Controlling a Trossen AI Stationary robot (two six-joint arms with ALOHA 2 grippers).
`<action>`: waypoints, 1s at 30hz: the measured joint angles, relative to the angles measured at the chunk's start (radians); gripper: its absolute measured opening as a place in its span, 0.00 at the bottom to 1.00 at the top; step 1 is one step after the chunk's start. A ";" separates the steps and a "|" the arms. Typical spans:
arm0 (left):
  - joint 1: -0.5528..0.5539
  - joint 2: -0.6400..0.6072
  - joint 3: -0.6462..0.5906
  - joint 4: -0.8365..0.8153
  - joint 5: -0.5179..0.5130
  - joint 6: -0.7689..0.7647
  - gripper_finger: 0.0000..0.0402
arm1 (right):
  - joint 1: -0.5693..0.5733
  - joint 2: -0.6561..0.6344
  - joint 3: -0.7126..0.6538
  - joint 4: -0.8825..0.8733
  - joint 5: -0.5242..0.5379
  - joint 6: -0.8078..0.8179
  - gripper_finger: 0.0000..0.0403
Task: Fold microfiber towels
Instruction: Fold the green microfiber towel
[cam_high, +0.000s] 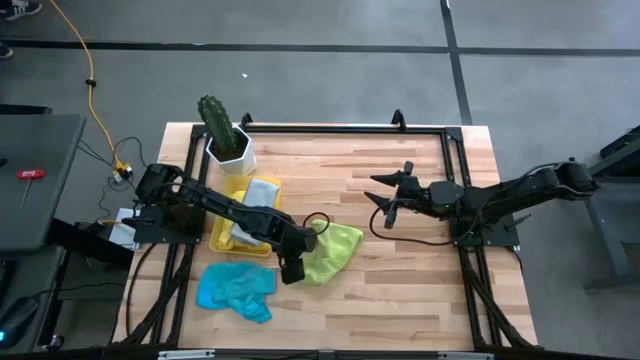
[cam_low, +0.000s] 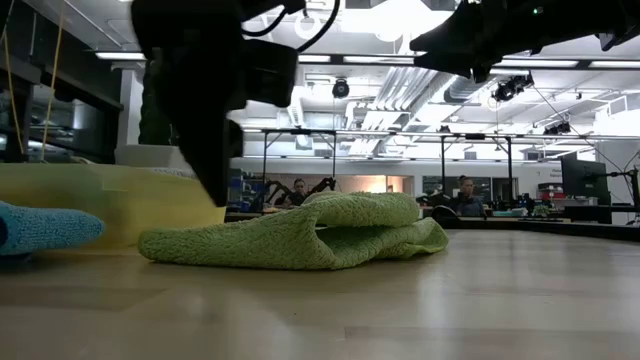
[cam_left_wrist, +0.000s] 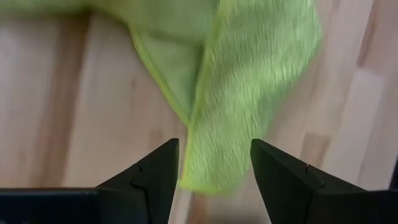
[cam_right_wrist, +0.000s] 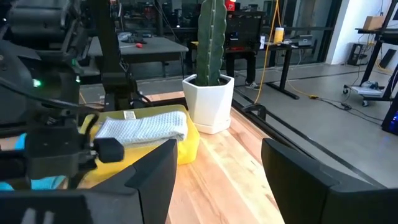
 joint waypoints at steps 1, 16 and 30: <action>-0.005 0.000 0.000 -0.018 0.011 -0.004 0.47 | 0.000 0.000 0.000 -0.004 0.000 -0.001 0.56; -0.071 0.076 0.000 -0.030 -0.053 -0.028 0.47 | 0.000 0.000 0.000 0.003 0.000 0.022 0.56; -0.096 0.076 0.000 -0.043 -0.091 0.039 0.15 | 0.000 0.000 0.000 0.003 0.000 0.022 0.56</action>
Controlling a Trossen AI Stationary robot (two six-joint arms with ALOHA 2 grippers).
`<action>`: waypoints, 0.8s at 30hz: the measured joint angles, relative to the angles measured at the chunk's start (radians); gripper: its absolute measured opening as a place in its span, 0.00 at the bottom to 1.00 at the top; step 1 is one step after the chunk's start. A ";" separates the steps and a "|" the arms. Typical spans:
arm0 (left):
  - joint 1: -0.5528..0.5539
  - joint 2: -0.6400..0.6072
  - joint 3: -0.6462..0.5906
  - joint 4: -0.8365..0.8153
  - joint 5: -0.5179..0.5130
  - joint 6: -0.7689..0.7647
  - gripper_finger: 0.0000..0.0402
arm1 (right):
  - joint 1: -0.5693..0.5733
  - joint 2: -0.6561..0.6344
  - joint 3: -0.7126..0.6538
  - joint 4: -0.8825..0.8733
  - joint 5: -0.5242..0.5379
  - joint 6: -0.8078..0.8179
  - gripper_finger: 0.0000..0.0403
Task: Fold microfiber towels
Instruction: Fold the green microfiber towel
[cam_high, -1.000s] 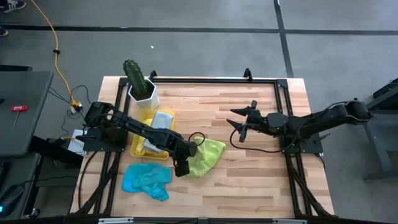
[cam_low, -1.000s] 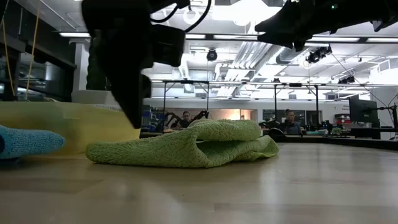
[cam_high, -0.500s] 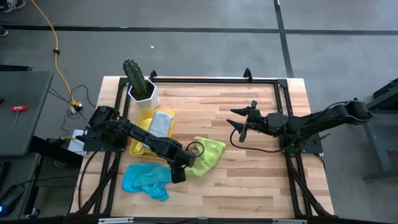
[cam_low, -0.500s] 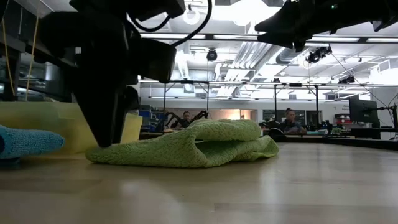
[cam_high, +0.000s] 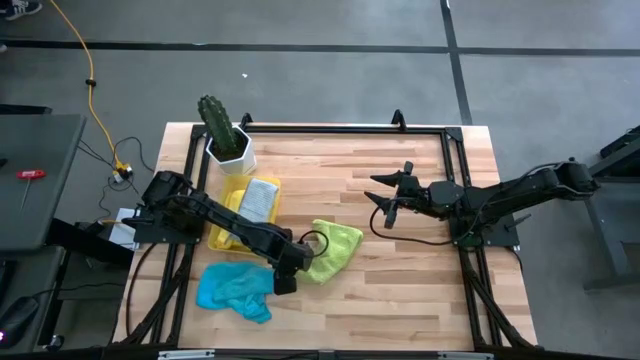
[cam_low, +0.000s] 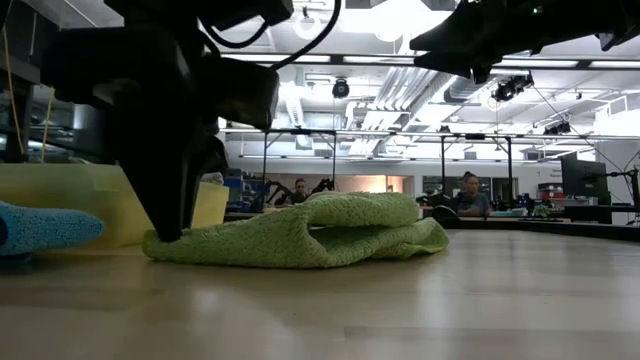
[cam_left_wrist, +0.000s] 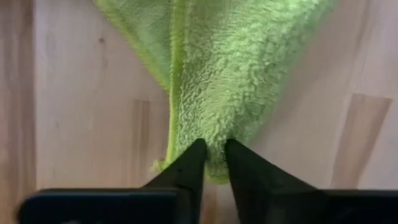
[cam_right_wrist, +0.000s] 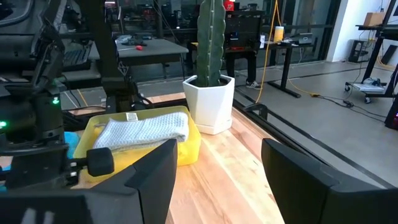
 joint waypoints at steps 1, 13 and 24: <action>-0.001 0.000 0.000 0.000 -0.004 0.006 0.11 | 0.000 0.000 0.000 0.000 0.000 0.000 0.56; 0.004 -0.032 0.209 -0.299 -0.328 0.195 0.01 | 0.000 0.000 0.000 0.002 0.000 0.000 0.56; -0.008 -0.043 0.306 -0.160 -1.002 0.531 0.00 | 0.017 -0.017 0.000 0.010 0.000 -0.014 0.56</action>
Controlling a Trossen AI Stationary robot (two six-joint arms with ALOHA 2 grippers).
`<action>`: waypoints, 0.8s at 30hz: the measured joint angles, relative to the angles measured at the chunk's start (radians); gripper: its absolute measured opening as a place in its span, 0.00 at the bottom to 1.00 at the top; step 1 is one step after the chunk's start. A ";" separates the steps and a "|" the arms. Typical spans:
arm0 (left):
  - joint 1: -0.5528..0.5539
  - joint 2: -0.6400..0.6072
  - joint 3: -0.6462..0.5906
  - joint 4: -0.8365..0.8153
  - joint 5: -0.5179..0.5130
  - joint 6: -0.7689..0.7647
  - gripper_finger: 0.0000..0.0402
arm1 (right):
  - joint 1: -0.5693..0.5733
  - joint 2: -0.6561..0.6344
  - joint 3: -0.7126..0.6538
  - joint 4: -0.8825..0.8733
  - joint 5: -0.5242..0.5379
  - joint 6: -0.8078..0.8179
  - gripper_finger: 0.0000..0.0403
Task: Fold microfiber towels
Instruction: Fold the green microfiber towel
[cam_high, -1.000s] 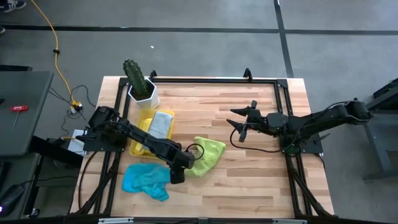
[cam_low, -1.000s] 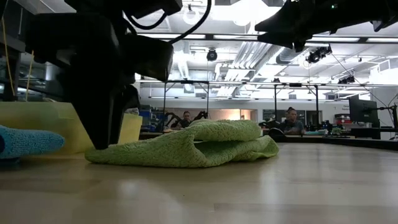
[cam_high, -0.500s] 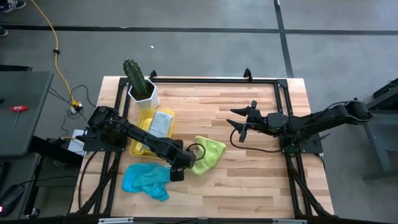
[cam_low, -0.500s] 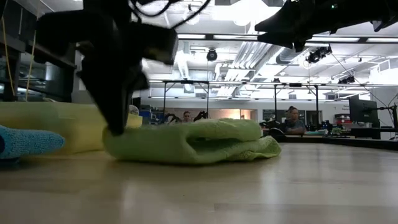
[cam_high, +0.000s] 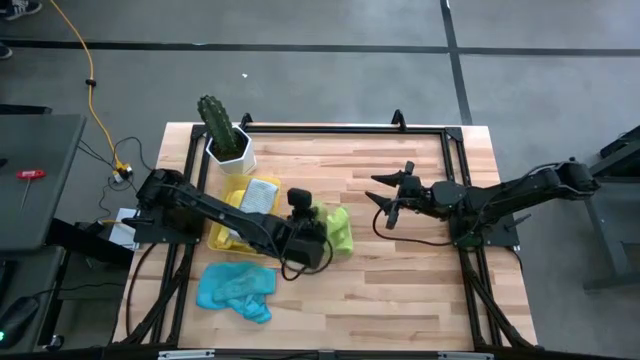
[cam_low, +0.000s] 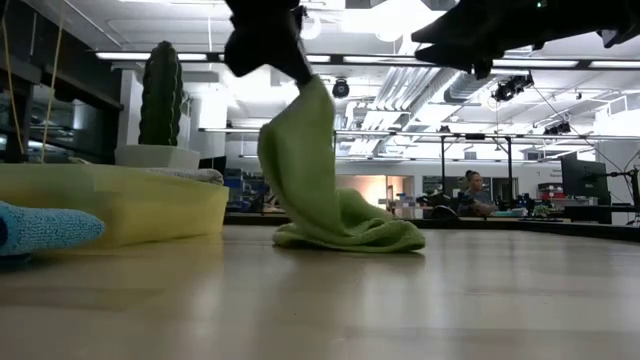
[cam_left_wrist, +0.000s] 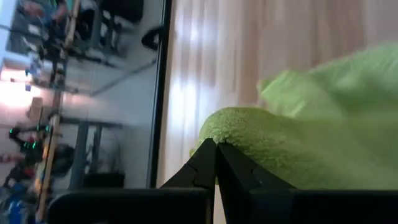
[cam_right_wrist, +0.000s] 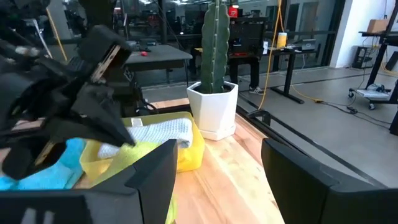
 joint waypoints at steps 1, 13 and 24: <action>-0.007 0.000 -0.023 0.053 -0.003 0.017 0.00 | 0.004 -0.002 0.000 -0.006 0.000 -0.006 0.56; -0.033 -0.028 -0.348 0.454 -0.089 -0.105 0.00 | 0.048 -0.012 0.000 -0.176 -0.027 0.070 0.56; -0.024 -0.119 -0.351 0.304 -0.078 -0.315 0.00 | 0.004 0.325 0.060 -0.190 -0.165 0.037 0.56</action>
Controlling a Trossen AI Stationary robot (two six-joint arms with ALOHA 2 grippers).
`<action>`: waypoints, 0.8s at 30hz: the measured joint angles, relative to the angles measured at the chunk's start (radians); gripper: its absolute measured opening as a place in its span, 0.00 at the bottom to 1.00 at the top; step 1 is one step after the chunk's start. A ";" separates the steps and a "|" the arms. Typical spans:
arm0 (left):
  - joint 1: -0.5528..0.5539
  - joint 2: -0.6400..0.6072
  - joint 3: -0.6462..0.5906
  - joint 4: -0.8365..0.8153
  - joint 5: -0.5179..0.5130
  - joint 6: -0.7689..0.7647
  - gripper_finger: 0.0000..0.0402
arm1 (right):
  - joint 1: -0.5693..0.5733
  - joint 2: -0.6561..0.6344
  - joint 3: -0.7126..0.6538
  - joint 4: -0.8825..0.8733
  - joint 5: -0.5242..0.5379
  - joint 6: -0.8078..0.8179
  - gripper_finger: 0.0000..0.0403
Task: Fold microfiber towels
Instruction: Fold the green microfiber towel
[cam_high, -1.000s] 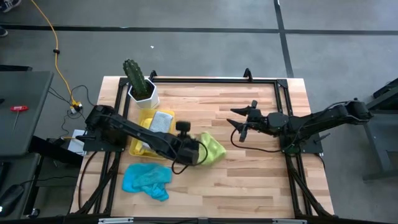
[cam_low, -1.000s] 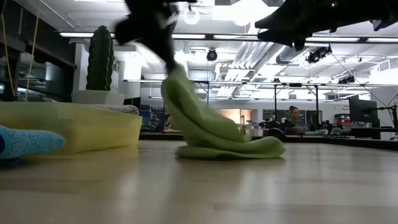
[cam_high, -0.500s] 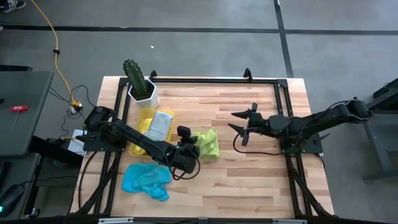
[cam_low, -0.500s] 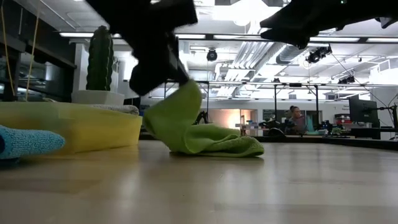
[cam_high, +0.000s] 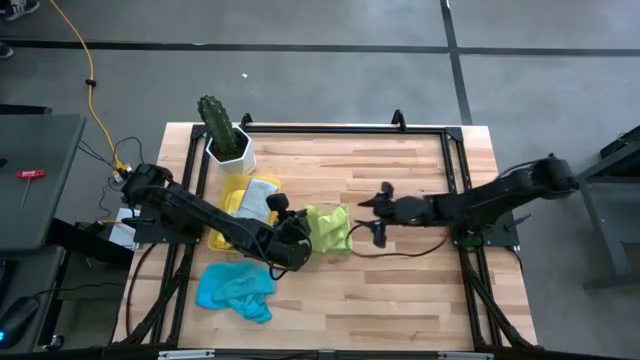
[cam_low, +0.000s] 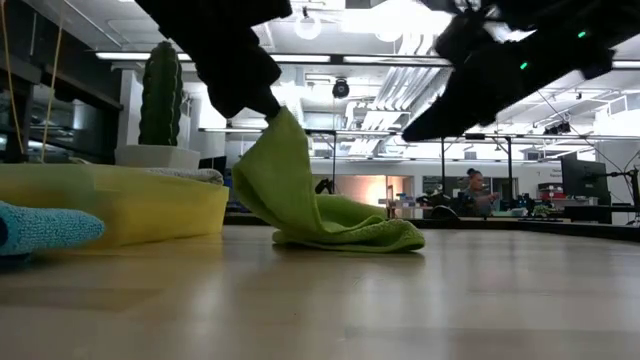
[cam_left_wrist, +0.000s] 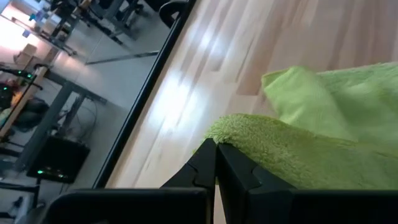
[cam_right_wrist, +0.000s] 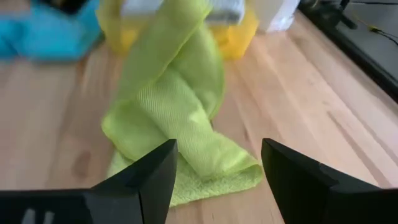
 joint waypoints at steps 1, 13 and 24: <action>0.001 0.000 0.000 -0.007 -0.001 0.000 0.00 | 0.000 0.039 0.016 0.000 -0.001 -0.025 0.56; 0.012 0.000 0.000 -0.044 0.023 -0.019 0.00 | 0.000 0.371 0.253 -0.118 -0.092 -0.119 0.56; 0.012 0.000 0.000 -0.062 0.023 -0.029 0.00 | 0.059 0.383 0.337 -0.319 -0.125 -0.021 0.47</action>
